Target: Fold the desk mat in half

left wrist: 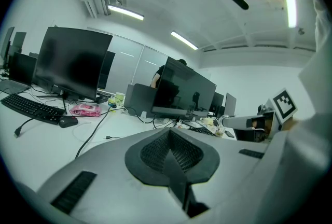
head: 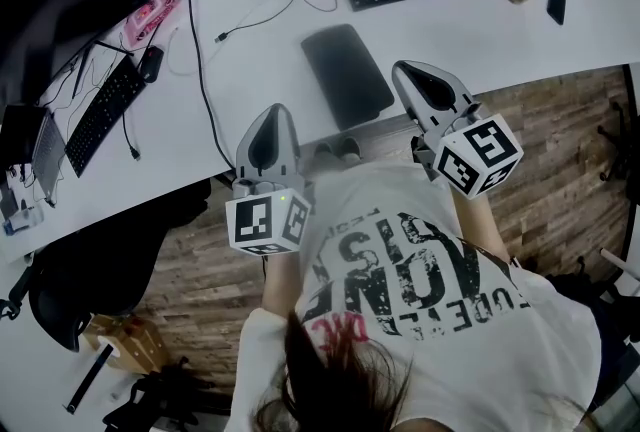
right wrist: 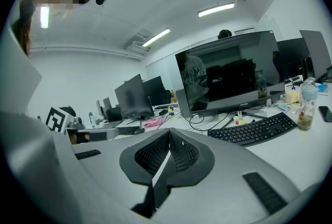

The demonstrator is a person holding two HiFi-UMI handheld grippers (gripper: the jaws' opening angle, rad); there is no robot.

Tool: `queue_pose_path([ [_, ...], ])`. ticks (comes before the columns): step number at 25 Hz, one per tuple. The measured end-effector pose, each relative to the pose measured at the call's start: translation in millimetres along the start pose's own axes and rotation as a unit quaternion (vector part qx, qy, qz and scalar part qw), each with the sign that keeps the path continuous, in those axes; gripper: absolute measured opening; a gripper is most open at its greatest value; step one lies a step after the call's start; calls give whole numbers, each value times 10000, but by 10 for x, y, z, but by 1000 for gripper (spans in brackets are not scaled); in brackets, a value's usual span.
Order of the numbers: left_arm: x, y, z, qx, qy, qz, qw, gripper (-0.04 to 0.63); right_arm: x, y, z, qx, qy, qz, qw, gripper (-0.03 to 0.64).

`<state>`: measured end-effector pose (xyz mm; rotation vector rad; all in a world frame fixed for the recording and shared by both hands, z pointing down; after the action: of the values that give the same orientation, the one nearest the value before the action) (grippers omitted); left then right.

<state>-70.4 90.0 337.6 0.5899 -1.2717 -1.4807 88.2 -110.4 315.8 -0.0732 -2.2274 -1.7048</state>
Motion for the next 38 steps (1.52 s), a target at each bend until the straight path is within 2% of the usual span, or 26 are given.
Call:
queue_pose_path([
  [38,7,-26,-12,-25,47,-32,10000,2,-23,-14,6,-97,15,4,10000,2],
])
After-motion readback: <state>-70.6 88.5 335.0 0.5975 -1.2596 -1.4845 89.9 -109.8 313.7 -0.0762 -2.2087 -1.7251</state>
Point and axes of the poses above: the fingertips, and each gripper's own axes: x forward along the fingers, z to its left, y out of its underside, the point moved 8 cm from there along -x, backward along the fingers, and after that the axes turned 1 degree about -x, right-handed, at the moved point
